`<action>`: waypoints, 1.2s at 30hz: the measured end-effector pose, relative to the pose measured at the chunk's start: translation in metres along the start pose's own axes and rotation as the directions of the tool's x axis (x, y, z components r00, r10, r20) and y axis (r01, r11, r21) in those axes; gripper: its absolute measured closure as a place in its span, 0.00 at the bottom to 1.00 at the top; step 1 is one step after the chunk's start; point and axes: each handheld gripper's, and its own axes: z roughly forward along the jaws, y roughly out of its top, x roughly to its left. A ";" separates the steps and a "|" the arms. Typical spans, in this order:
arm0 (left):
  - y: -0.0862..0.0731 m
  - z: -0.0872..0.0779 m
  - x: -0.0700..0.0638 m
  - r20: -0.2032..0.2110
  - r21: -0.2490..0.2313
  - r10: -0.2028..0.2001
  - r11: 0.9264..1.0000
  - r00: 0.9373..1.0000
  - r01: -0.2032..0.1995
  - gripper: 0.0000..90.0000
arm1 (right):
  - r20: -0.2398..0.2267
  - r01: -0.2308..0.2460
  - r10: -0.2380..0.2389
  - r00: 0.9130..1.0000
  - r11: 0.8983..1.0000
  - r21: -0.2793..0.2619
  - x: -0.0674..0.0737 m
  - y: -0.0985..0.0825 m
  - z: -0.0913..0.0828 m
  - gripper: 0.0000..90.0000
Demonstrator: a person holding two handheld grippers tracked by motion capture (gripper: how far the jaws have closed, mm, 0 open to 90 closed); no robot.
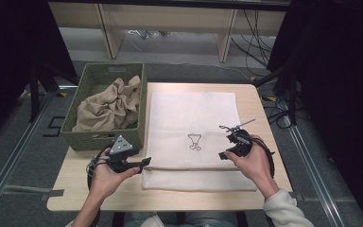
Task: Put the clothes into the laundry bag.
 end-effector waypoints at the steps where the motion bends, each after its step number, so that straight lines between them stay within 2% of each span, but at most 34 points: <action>1: 0.000 0.000 0.000 0.001 -0.002 -0.004 1.000 1.000 0.004 0.44 | 0.000 0.000 0.000 1.000 1.000 0.000 0.000 0.000 0.000 0.68; 3: 0.000 0.001 0.000 -0.001 -0.005 -0.012 1.000 1.000 0.012 0.44 | -0.002 0.021 -0.021 1.000 1.000 0.002 0.003 0.003 0.004 0.68; 6: 0.001 0.000 0.000 -0.005 0.015 0.008 1.000 1.000 -0.008 0.44 | -0.007 0.046 -0.046 0.999 0.999 0.010 0.009 0.006 0.010 0.68; 8: 0.001 0.001 -0.003 -0.005 -0.001 -0.006 1.000 1.000 0.006 0.43 | -0.026 0.072 -0.071 0.997 0.997 0.009 0.012 0.008 0.015 0.67; 9: 0.001 0.001 -0.003 -0.005 0.008 0.008 1.000 1.000 -0.008 0.43 | -0.037 0.082 -0.081 0.996 0.996 0.019 0.015 0.010 0.019 0.67; 10: 0.001 0.001 -0.004 -0.002 -0.001 -0.002 1.000 1.000 0.002 0.43 | -0.043 0.086 -0.085 0.995 0.996 0.027 0.018 0.011 0.022 0.67; 11: 0.001 0.001 -0.004 -0.002 0.000 -0.001 1.000 1.000 0.001 0.43 | -0.044 0.116 -0.114 0.992 0.993 0.029 0.019 0.013 0.025 0.66; 14: 0.001 0.001 -0.003 0.000 0.001 0.000 1.000 1.000 0.000 0.43 | -0.050 0.131 -0.129 0.990 0.991 0.041 0.027 0.015 0.034 0.66; 16: 0.001 0.000 -0.001 -0.001 0.025 0.017 1.000 1.000 -0.017 0.43 | -0.048 0.131 -0.128 0.991 0.990 0.053 0.031 0.016 0.038 0.66; 20: 0.000 0.001 -0.001 0.002 0.031 0.018 0.999 1.000 -0.018 0.43 | -0.059 0.166 -0.162 0.985 0.984 0.064 0.037 0.019 0.049 0.64; 23: 0.000 0.002 -0.002 -0.004 0.032 0.018 0.999 1.000 -0.018 0.42 | -0.075 0.204 -0.199 0.977 0.976 0.075 0.043 0.019 0.056 0.61; 25: 0.000 0.002 -0.002 0.005 0.036 0.019 0.999 1.000 -0.019 0.42 | -0.075 0.220 -0.213 0.974 0.971 0.090 0.045 0.018 0.060 0.60; 26: 0.000 0.003 -0.002 0.005 0.040 0.018 0.999 1.000 -0.018 0.42 | -0.073 0.246 -0.239 0.968 0.965 0.094 0.046 0.018 0.064 0.59; 32: 0.000 0.003 -0.002 0.006 0.044 0.020 0.999 1.000 -0.020 0.42 | -0.062 0.255 -0.249 0.966 0.961 0.111 0.047 0.017 0.069 0.58; 36: -0.001 0.003 -0.002 0.006 0.045 0.021 0.999 1.000 -0.022 0.42 | -0.060 0.277 -0.272 0.961 0.952 0.126 0.049 0.016 0.073 0.57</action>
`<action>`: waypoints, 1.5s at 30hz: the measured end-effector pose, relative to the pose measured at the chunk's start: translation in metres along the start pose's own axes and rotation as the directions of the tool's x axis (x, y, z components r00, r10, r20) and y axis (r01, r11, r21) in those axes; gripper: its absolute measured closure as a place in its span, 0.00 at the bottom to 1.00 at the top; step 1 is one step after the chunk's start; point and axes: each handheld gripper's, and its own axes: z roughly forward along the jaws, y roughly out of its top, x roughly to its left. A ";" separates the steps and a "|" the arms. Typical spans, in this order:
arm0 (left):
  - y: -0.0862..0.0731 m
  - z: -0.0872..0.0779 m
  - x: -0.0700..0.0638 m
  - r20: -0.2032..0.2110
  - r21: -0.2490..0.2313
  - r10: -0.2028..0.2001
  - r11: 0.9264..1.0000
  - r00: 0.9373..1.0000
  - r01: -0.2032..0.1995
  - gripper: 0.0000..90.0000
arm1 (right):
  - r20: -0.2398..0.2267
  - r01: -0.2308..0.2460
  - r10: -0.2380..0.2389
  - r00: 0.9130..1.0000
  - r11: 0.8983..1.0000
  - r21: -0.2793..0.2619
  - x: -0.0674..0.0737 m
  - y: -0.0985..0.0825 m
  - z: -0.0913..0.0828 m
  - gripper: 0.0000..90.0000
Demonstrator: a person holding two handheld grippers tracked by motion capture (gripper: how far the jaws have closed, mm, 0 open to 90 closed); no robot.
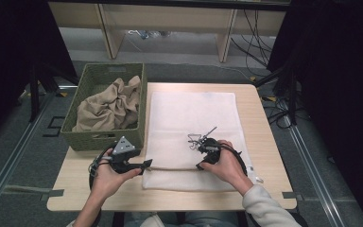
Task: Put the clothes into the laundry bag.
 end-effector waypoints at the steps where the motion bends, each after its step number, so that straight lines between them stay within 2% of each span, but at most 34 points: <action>1: 0.000 0.000 0.000 0.000 0.000 0.001 1.000 1.000 -0.001 0.42 | 0.000 0.000 0.000 1.000 1.000 0.000 0.000 0.000 0.000 0.57; 3: 0.000 0.000 0.000 0.000 -0.001 0.002 1.000 1.000 -0.002 0.42 | 0.001 0.018 -0.018 1.000 1.000 -0.004 0.000 0.000 0.000 0.57; 7: 0.000 0.001 0.000 -0.001 -0.002 0.008 1.000 1.000 -0.008 0.42 | 0.003 0.015 -0.015 1.000 1.000 0.008 0.001 0.000 0.003 0.56; 9: 0.000 0.001 -0.001 -0.003 -0.005 0.004 1.000 1.000 -0.004 0.42 | 0.004 0.030 -0.030 1.000 0.999 0.011 0.000 0.000 0.005 0.56; 12: 0.000 0.001 0.000 0.003 -0.001 0.007 1.000 1.000 -0.007 0.42 | -0.001 0.016 -0.016 1.000 1.000 0.013 0.000 0.000 0.005 0.59; 13: 0.000 0.001 0.000 -0.003 0.001 0.007 1.000 1.000 -0.007 0.42 | 0.003 0.032 -0.032 0.999 0.999 0.013 -0.001 0.000 0.005 0.61; 15: -0.001 0.001 0.000 0.005 0.004 0.008 1.000 1.000 -0.008 0.42 | 0.003 0.020 -0.021 1.000 1.000 0.019 -0.001 -0.001 0.005 0.64; 18: -0.001 0.002 0.000 -0.002 0.002 0.008 1.000 1.000 -0.008 0.42 | 0.011 0.046 -0.047 0.999 0.999 0.021 -0.002 0.001 0.005 0.68; 20: -0.001 0.002 -0.001 -0.001 0.003 0.002 1.000 1.000 -0.002 0.43 | 0.015 0.048 -0.048 0.999 0.998 0.034 -0.001 0.001 0.005 0.74; 22: -0.001 0.002 0.000 0.005 0.005 0.009 1.000 1.000 -0.009 0.43 | 0.024 0.053 -0.054 0.998 0.998 0.037 -0.001 0.002 0.005 0.76; 25: -0.001 0.002 0.000 0.003 0.000 0.004 1.000 1.000 -0.004 0.43 | 0.041 0.086 -0.087 0.995 0.995 0.043 0.000 0.003 0.005 0.82; 27: -0.001 0.002 0.000 0.004 0.001 0.006 1.000 1.000 -0.006 0.43 | 0.046 0.084 -0.087 0.995 0.995 0.050 0.001 0.003 0.004 0.86; 30: -0.001 0.001 0.000 0.003 0.004 0.005 1.000 1.000 -0.005 0.43 | 0.062 0.118 -0.121 0.991 0.992 0.047 0.000 0.004 0.003 0.92; 32: -0.001 0.001 0.001 0.001 0.003 0.005 1.000 1.000 -0.005 0.43 | 0.069 0.118 -0.122 0.990 0.992 0.050 0.002 0.004 0.002 0.95; 33: -0.001 0.002 0.000 0.001 -0.011 -0.012 1.000 1.000 0.012 0.43 | 0.070 0.128 -0.131 0.989 0.991 0.048 0.002 0.004 0.001 0.96; 34: -0.001 0.002 0.000 -0.001 -0.011 -0.010 1.000 1.000 0.010 0.43 | 0.078 0.108 -0.112 0.991 0.993 0.048 0.004 0.004 0.000 0.96; 35: -0.001 0.001 0.000 0.000 0.000 0.004 1.000 1.000 -0.004 0.43 | 0.082 0.115 -0.118 0.990 0.992 0.046 0.004 0.005 -0.002 0.97; 38: -0.001 0.001 -0.001 0.003 -0.010 0.002 1.000 1.000 -0.002 0.45 | 0.084 0.123 -0.125 0.989 0.992 0.030 0.004 0.005 -0.006 0.97; 41: 0.000 0.000 -0.001 0.007 -0.012 0.005 1.000 1.000 -0.005 0.46 | 0.098 0.105 -0.104 0.990 0.995 -0.001 0.005 0.006 -0.012 0.98; 43: 0.000 0.000 -0.001 -0.004 -0.017 0.011 1.000 1.000 -0.011 0.47 | 0.107 0.120 -0.116 0.987 0.992 -0.026 0.004 0.006 -0.015 0.98; 44: 0.000 0.000 -0.001 -0.006 -0.023 0.010 1.000 1.000 -0.011 0.47 | 0.108 0.094 -0.090 0.990 0.995 -0.034 0.006 0.007 -0.019 0.98; 45: 0.001 -0.001 -0.001 -0.002 -0.017 0.024 1.000 1.000 -0.024 0.47 | 0.117 0.109 -0.102 0.988 0.993 -0.054 0.005 0.007 -0.021 0.98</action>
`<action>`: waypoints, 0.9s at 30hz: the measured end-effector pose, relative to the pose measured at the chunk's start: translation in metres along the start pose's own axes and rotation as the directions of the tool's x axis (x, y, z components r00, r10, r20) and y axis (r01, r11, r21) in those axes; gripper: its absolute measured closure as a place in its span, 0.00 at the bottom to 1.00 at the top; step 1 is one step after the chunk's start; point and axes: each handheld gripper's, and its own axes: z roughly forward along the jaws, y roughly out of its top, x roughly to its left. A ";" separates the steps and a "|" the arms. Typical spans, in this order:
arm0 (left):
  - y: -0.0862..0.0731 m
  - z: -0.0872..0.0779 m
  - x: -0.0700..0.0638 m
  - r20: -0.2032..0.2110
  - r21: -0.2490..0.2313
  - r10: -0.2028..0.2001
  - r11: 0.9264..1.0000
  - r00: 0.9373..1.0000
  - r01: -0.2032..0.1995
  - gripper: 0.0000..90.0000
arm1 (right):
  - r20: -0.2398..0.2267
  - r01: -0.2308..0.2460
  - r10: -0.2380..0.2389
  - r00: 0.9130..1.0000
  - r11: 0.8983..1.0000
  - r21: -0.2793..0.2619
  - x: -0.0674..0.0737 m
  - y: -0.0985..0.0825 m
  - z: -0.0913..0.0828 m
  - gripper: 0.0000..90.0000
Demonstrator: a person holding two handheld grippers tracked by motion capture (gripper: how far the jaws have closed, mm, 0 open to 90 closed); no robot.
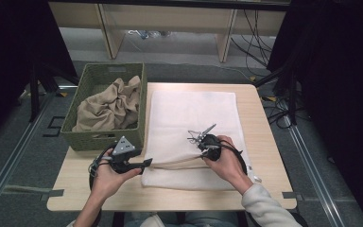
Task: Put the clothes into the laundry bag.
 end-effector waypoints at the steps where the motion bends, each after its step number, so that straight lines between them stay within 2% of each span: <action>1: 0.000 0.000 0.000 0.005 -0.008 -0.003 1.000 1.000 0.003 0.47 | 0.000 0.000 0.000 1.000 1.000 -0.011 0.000 0.001 -0.002 0.98; 2: 0.000 0.001 -0.001 -0.002 -0.031 -0.003 1.000 1.000 0.003 0.47 | 0.004 -0.026 0.026 1.000 0.999 -0.025 0.001 0.001 -0.006 0.98; 4: 0.001 -0.001 -0.002 -0.004 -0.039 0.019 0.999 1.000 -0.019 0.48 | 0.011 -0.023 0.024 1.000 0.998 -0.057 0.001 0.002 -0.012 0.98; 7: 0.003 -0.002 -0.002 -0.004 -0.075 0.034 0.997 0.999 -0.034 0.48 | 0.026 -0.049 0.052 0.998 0.994 -0.100 0.000 0.004 -0.018 0.98; 8: 0.003 -0.003 -0.002 -0.006 -0.081 0.037 0.996 0.999 -0.037 0.48 | 0.028 -0.044 0.047 0.998 0.992 -0.122 0.000 0.004 -0.019 0.98; 9: 0.004 -0.003 -0.003 -0.003 -0.093 0.032 0.995 0.999 -0.033 0.48 | 0.025 -0.072 0.076 0.997 0.989 -0.127 0.001 0.004 -0.021 0.98; 11: 0.005 -0.004 -0.003 -0.001 -0.098 0.029 0.995 1.000 -0.029 0.47 | 0.041 -0.054 0.061 0.997 0.988 -0.144 -0.001 0.004 -0.024 0.98; 12: 0.005 -0.005 -0.002 0.002 -0.101 0.026 0.995 1.000 -0.025 0.47 | 0.041 -0.061 0.068 0.997 0.986 -0.154 -0.001 0.005 -0.026 0.98; 13: 0.005 -0.005 -0.002 0.008 -0.103 0.024 0.994 1.000 -0.023 0.47 | 0.061 -0.047 0.058 0.996 0.984 -0.175 -0.002 0.005 -0.027 0.98; 16: 0.006 -0.005 -0.003 0.018 -0.120 0.007 0.993 1.000 -0.005 0.47 | 0.068 -0.065 0.080 0.994 0.978 -0.200 -0.001 0.006 -0.034 0.99; 17: 0.007 -0.006 -0.004 0.014 -0.125 0.003 0.992 1.000 -0.002 0.47 | 0.083 -0.024 0.043 0.996 0.976 -0.215 -0.004 0.006 -0.036 0.99; 21: 0.011 -0.010 -0.003 0.005 -0.167 -0.002 0.986 1.000 0.003 0.44 | 0.080 -0.050 0.072 0.994 0.969 -0.243 -0.002 0.007 -0.043 0.99; 23: 0.014 -0.013 -0.003 -0.008 -0.190 0.006 0.982 1.000 -0.007 0.41 | 0.085 -0.044 0.068 0.994 0.965 -0.260 -0.002 0.008 -0.046 0.99; 26: 0.017 -0.015 -0.004 -0.017 -0.207 0.002 0.978 1.000 -0.005 0.38 | 0.093 -0.049 0.078 0.993 0.958 -0.281 -0.002 0.009 -0.048 0.99; 27: 0.018 -0.016 -0.003 -0.026 -0.206 0.016 0.978 1.000 -0.021 0.37 | 0.095 -0.051 0.082 0.992 0.957 -0.286 -0.002 0.010 -0.049 0.99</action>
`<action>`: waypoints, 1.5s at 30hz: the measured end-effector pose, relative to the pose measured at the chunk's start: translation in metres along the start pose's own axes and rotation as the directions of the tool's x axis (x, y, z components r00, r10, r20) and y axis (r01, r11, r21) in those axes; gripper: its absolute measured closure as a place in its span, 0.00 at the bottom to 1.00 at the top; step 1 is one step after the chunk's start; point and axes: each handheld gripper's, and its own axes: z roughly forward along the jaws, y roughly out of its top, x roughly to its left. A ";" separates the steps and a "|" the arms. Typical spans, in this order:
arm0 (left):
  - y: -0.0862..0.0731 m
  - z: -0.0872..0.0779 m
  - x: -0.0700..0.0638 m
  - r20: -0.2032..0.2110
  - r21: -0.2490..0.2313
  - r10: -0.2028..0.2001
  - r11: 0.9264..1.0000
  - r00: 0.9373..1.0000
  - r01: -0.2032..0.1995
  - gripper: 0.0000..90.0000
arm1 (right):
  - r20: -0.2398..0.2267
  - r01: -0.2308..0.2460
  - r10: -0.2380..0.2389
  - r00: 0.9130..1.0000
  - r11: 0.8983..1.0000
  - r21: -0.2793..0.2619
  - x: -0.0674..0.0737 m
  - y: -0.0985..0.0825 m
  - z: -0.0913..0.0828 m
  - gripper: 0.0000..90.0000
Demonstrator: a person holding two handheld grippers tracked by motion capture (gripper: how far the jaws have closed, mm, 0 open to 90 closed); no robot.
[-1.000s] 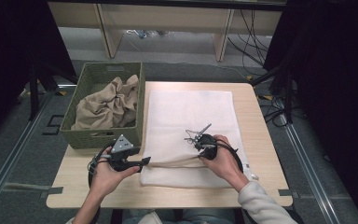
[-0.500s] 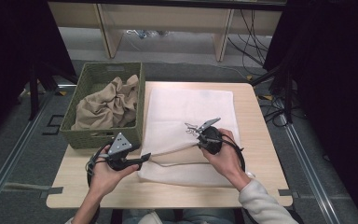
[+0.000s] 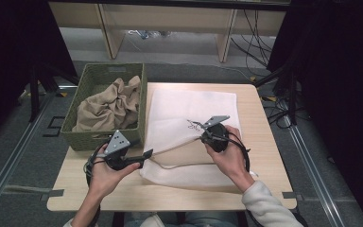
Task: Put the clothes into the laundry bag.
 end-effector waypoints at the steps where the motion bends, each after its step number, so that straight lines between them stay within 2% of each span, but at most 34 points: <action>1: 0.001 0.000 0.000 -0.002 -0.003 0.004 1.000 1.000 -0.005 0.36 | 0.003 -0.003 0.003 1.000 1.000 -0.007 0.000 0.001 -0.001 0.99; 2: 0.002 0.000 0.000 -0.001 -0.009 -0.003 1.000 1.000 0.003 0.35 | 0.003 0.004 -0.004 1.000 1.000 -0.015 0.000 0.001 -0.001 0.99; 3: 0.003 0.000 0.001 -0.009 -0.007 0.011 1.000 1.000 -0.011 0.34 | 0.003 -0.004 0.004 1.000 1.000 -0.015 0.001 0.002 -0.003 0.99; 6: 0.007 0.000 0.003 -0.023 -0.015 0.022 1.000 0.999 -0.023 0.31 | 0.005 0.011 -0.011 1.000 0.999 -0.039 0.000 0.004 -0.004 0.99; 7: 0.008 0.000 0.004 -0.032 -0.019 0.022 1.000 0.999 -0.023 0.30 | 0.009 -0.013 0.014 1.000 0.999 -0.038 0.001 0.005 -0.005 0.99; 9: 0.011 0.000 0.008 -0.054 -0.023 0.026 0.999 0.998 -0.027 0.28 | 0.013 0.008 -0.007 1.000 0.999 -0.054 0.000 0.005 -0.005 0.99; 11: 0.014 0.000 0.012 -0.074 -0.027 0.031 0.999 0.997 -0.034 0.26 | 0.016 -0.009 0.010 1.000 0.998 -0.056 0.000 0.006 -0.007 0.99; 12: 0.016 0.000 0.016 -0.088 -0.029 0.036 0.999 0.995 -0.039 0.25 | 0.013 0.005 -0.005 1.000 0.998 -0.058 -0.001 0.006 -0.007 0.99; 13: 0.018 0.000 0.018 -0.097 -0.030 0.037 0.999 0.995 -0.040 0.24 | 0.023 -0.019 0.020 1.000 0.998 -0.057 0.000 0.006 -0.008 0.99; 16: 0.023 0.001 0.027 -0.125 -0.026 0.045 0.998 0.991 -0.049 0.21 | 0.026 -0.009 0.011 1.000 0.998 -0.066 -0.002 0.006 -0.010 0.99; 17: 0.024 0.002 0.030 -0.132 -0.025 0.047 0.998 0.990 -0.050 0.20 | 0.019 -0.027 0.028 0.999 0.998 -0.062 -0.001 0.007 -0.010 0.99; 21: 0.030 0.006 0.045 -0.178 -0.014 0.037 0.999 0.983 -0.040 0.17 | 0.022 -0.005 0.007 1.000 0.997 -0.078 -0.003 0.007 -0.010 0.99; 23: 0.033 0.007 0.055 -0.205 -0.012 0.028 0.999 0.978 -0.031 0.16 | 0.022 -0.019 0.021 1.000 0.996 -0.082 -0.002 0.007 -0.011 0.99; 24: 0.035 0.008 0.062 -0.221 -0.011 0.027 1.000 0.975 -0.030 0.16 | 0.022 0.004 -0.002 1.000 0.996 -0.084 -0.004 0.007 -0.011 0.99; 26: 0.038 0.009 0.073 -0.253 -0.003 0.014 1.000 0.967 -0.016 0.14 | 0.021 -0.022 0.023 1.000 0.997 -0.078 -0.003 0.008 -0.012 0.99; 27: 0.039 0.011 0.077 -0.256 0.002 -0.007 1.000 0.967 0.008 0.14 | 0.020 -0.022 0.024 1.000 0.997 -0.079 -0.003 0.007 -0.012 0.99; 29: 0.041 0.013 0.086 -0.277 0.012 -0.017 1.000 0.961 0.021 0.13 | 0.020 -0.024 0.026 0.999 0.997 -0.080 -0.003 0.007 -0.012 0.99; 36: 0.053 0.018 0.117 -0.350 0.066 -0.021 0.997 0.937 0.047 0.11 | 0.024 -0.019 0.020 1.000 0.997 -0.079 -0.003 0.007 -0.012 0.99; 40: 0.061 0.022 0.133 -0.380 0.087 -0.018 0.995 0.925 0.055 0.11 | 0.024 -0.009 0.011 1.000 0.997 -0.081 -0.003 0.007 -0.012 0.99; 42: 0.065 0.025 0.141 -0.389 0.099 -0.016 0.993 0.921 0.059 0.11 | 0.026 0.020 -0.018 0.999 0.996 -0.086 -0.004 0.007 -0.011 0.99; 45: 0.070 0.032 0.153 -0.402 0.110 -0.020 0.991 0.916 0.070 0.11 | 0.023 0.011 -0.009 1.000 0.996 -0.086 -0.004 0.008 -0.012 0.99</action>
